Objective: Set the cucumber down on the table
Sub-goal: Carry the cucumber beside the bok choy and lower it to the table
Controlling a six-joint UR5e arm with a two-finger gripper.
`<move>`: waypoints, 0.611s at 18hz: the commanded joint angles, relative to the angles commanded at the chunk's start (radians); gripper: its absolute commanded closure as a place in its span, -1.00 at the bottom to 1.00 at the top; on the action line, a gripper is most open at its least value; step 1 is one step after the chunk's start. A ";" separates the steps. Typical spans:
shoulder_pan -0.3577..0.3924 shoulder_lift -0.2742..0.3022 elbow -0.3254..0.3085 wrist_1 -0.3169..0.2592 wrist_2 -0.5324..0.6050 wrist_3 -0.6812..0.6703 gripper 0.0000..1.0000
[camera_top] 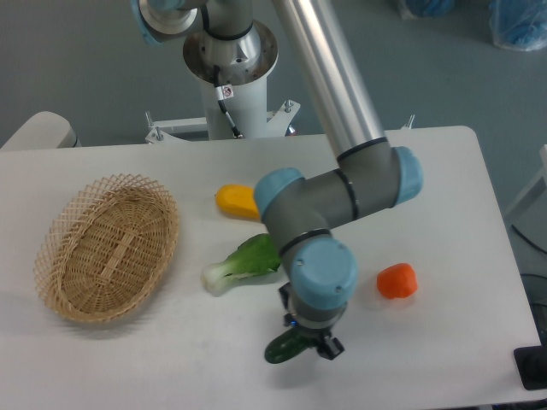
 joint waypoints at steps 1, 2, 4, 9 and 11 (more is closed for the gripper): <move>-0.015 0.000 -0.002 0.002 0.000 -0.047 0.88; -0.028 -0.001 -0.002 0.002 0.000 -0.089 0.88; -0.058 -0.005 -0.006 0.002 0.000 -0.131 0.88; -0.091 -0.002 -0.077 0.118 0.000 -0.135 0.88; -0.092 -0.002 -0.088 0.141 0.005 -0.120 0.88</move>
